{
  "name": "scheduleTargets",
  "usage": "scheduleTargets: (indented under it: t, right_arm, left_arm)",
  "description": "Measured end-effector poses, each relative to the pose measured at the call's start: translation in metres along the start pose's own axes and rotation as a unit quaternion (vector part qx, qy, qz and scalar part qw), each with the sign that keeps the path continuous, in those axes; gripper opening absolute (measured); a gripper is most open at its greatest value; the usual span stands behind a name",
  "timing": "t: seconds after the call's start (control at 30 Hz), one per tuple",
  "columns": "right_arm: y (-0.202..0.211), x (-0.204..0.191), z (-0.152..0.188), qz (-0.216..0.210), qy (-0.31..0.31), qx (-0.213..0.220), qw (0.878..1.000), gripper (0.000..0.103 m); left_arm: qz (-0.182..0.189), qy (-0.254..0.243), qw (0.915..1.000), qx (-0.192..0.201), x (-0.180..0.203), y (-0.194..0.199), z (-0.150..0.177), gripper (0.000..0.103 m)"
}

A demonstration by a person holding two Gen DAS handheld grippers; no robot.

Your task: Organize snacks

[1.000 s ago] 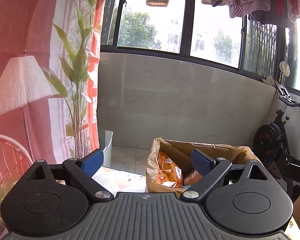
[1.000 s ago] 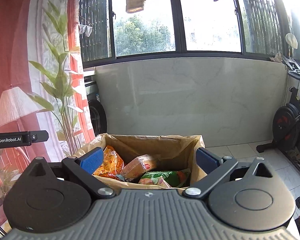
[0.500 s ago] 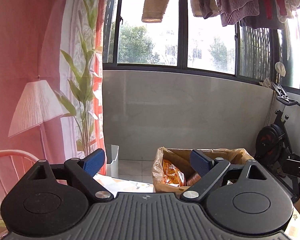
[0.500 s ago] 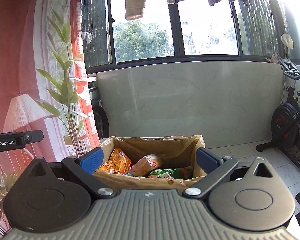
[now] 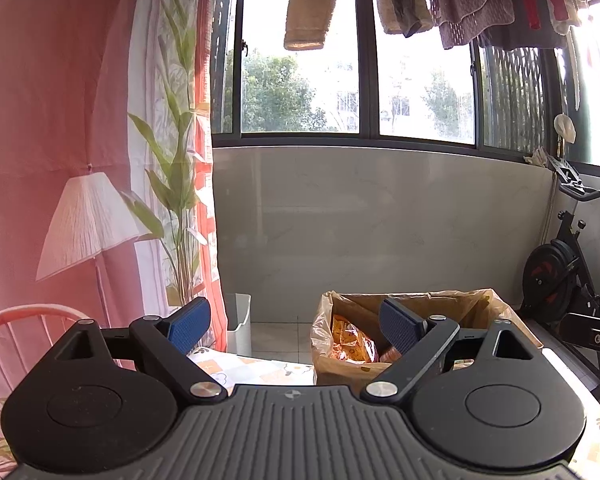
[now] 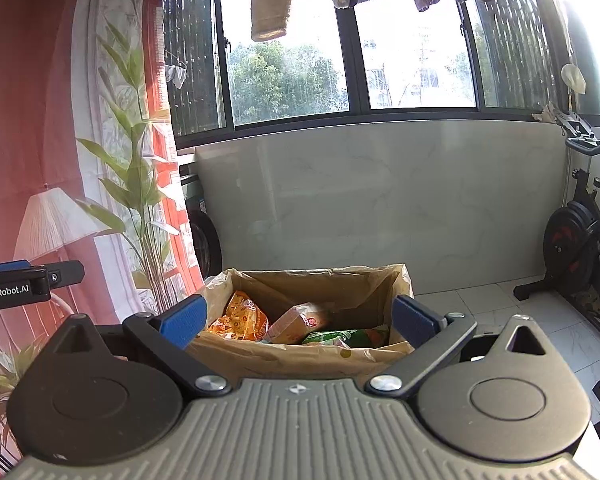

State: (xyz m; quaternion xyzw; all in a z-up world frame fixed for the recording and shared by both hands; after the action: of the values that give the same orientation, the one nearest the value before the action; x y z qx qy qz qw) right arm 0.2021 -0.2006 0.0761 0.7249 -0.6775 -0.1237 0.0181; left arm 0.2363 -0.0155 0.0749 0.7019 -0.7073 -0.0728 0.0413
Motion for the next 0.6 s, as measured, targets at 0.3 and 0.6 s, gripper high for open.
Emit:
scheduleTargets:
  t: [0.3, 0.6]
  right_arm:
    - [0.0056, -0.0031, 0.0031, -0.002, -0.002, 0.000, 1.000, 0.101]
    - [0.0055, -0.0034, 0.0033, -0.002, -0.002, 0.000, 1.000, 0.101]
  left_arm:
    - [0.007, 0.003, 0.9999, -0.010, 0.0017, 0.0039, 0.0035, 0.092]
    - [0.005, 0.001, 1.0000, -0.007, 0.0002, 0.0036, 0.0026, 0.092]
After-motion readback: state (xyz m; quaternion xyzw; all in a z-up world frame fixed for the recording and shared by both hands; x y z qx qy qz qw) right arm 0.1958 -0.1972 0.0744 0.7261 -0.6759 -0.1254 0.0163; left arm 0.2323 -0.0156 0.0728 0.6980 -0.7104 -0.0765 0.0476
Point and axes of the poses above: each gripper's, at about its wrist camera, not at the fingertips, and y roughly against the way its jaws point, x to its right, z to its underside, the point moved 8 cm from there along -y, roughly the way its jaws point, and after that the axes turned 7 degrees about x, right-handed, at the moved point
